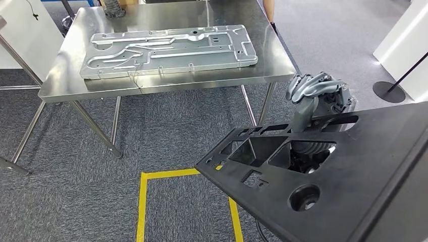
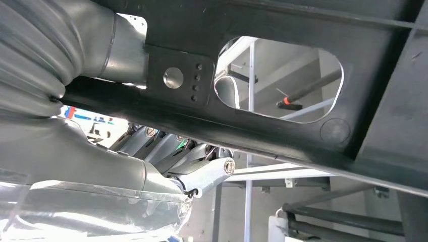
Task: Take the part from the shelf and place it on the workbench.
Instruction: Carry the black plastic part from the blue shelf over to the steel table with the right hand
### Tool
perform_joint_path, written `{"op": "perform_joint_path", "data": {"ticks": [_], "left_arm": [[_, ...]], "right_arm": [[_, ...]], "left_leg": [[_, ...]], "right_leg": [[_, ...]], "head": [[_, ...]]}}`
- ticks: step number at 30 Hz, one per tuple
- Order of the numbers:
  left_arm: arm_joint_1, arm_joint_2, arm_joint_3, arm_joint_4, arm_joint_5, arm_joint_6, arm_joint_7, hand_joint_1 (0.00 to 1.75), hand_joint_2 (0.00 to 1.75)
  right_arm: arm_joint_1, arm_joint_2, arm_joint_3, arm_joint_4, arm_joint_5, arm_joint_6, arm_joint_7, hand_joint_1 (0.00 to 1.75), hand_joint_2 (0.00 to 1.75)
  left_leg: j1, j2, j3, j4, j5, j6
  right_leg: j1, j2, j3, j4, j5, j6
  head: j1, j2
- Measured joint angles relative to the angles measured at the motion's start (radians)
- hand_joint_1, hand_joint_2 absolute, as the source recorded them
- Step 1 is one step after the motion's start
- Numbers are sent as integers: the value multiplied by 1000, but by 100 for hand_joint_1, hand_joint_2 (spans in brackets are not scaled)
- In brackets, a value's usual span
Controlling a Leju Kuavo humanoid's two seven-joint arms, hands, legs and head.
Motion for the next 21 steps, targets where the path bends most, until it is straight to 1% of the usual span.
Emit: {"op": "perform_joint_path", "data": {"ticks": [1, 2, 3, 4, 5, 6, 7, 9, 10, 11, 12, 14, 15, 16, 17, 19, 20, 21], "left_arm": [[1, -1, 0, 0, 0, 0, 1, 0, 175], [2, -2, 0, 0, 0, 0, 2, 0, 175], [2, -4, 0, 0, 0, 0, 2, 0, 175], [2, -5, 0, 0, 0, 0, 3, 0, 175], [1, -5, 0, 0, 0, 0, 3, 0, 175], [0, -6, 0, 0, 0, 0, 2, 0, 175], [0, -6, 0, 0, 0, 0, 2, 0, 175], [-1, -7, 0, 0, 0, -3, -1, 0, 175], [-1, -7, 0, 0, -1, -5, -2, 0, 175], [-2, -8, 0, 0, -2, -7, -3, 0, 175], [-2, -9, 0, 0, -3, -8, -3, 0, 175], [1, -11, 0, 0, -6, -10, -4, 0, 175], [4, -11, 0, 0, -8, -10, -4, 0, 175], [7, -11, 0, 0, -9, -10, -4, 0, 175], [8, -11, 0, 0, -10, -10, -4, 0, 175], [10, -11, 0, 0, -10, -10, -4, 0, 175], [10, -11, 0, 0, -11, -10, -4, 0, 175], [10, -11, 0, 0, -11, -9, -5, 0, 175]], "right_arm": [[1, 0, 0, 2, 0, 0, 0, 175, 175], [1, 0, 0, 4, 0, -1, 0, 175, 175], [1, 0, 0, 6, 1, -2, 0, 175, 175], [1, 0, 0, 9, 2, -4, 0, 175, 175], [2, 0, 0, 12, 8, -6, 2, 175, 175], [2, 0, 0, 15, 18, -11, 6, 175, 175], [3, 0, 0, 18, 33, -17, 10, 175, 175], [5, 2, 0, 23, 66, -32, 20, 175, 175], [6, 2, 0, 25, 79, -36, 22, 175, 175], [8, 3, 0, 28, 87, -39, 23, 175, 175], [11, 4, 1, 30, 91, -40, 23, 175, 175], [21, 5, 1, 33, 91, -37, 21, 175, 175], [26, 5, 1, 35, 90, -35, 18, 175, 175], [29, 5, 1, 35, 88, -31, 15, 175, 175], [31, 5, 1, 35, 88, -27, 12, 175, 175], [32, 6, 1, 35, 88, -20, 10, 175, 175], [31, 6, 1, 35, 88, -18, 9, 175, 175], [31, 6, 0, 34, 88, -17, 9, 175, 175]], "left_leg": [[0, 0, 13, 0, -10, -1], [1, -1, 28, 1, -21, -3], [1, -1, 40, 1, -31, -6], [0, -2, 53, 3, -42, -11], [-1, -3, 60, 4, -52, -17], [-1, -4, 67, 6, -60, -24], [-2, -5, 74, 12, -63, -31], [1, -5, 80, 29, -68, -42], [2, -3, 73, 53, -74, -47], [4, -2, 53, 91, -89, -51], [6, 0, 21, 145, -109, -54], [9, 1, -61, 260, -158, -61], [10, 1, -92, 289, -167, -63], [10, 1, -108, 286, -159, -63], [10, 2, -107, 248, -128, -62], [8, 6, -78, 123, -35, -54], [5, 10, -66, 75, -7, -49], [2, 13, -58, 48, 11, -42]], "right_leg": [[-1, -1, -8, -21, 11, 1], [-2, -2, -1, -72, 47, 2], [-3, -4, 14, -139, 103, 2], [-2, -7, 29, -196, 146, -1], [0, -8, 42, -235, 173, -7], [3, -10, 49, -253, 186, -14], [6, -10, 54, -254, 181, -23], [6, -14, 71, -258, 184, -39], [5, -17, 80, -259, 182, -46], [4, -20, 89, -261, 177, -51], [5, -23, 95, -262, 171, -54], [6, -24, 105, -262, 158, -56], [6, -24, 111, -261, 151, -55], [6, -25, 120, -261, 143, -54], [6, -25, 131, -261, 134, -52], [6, -26, 155, -262, 116, -46], [6, -26, 163, -263, 109, -41], [7, -26, 169, -266, 103, -35]], "head": [[0, 0], [0, 0], [0, 0], [0, 0], [0, 0], [0, 0], [0, 0], [0, 0], [-1, 0], [-1, 0], [-1, 0], [-1, 0], [-1, 0], [-1, 0], [-1, 0], [-1, 0], [-1, 0], [-1, 0]]}}
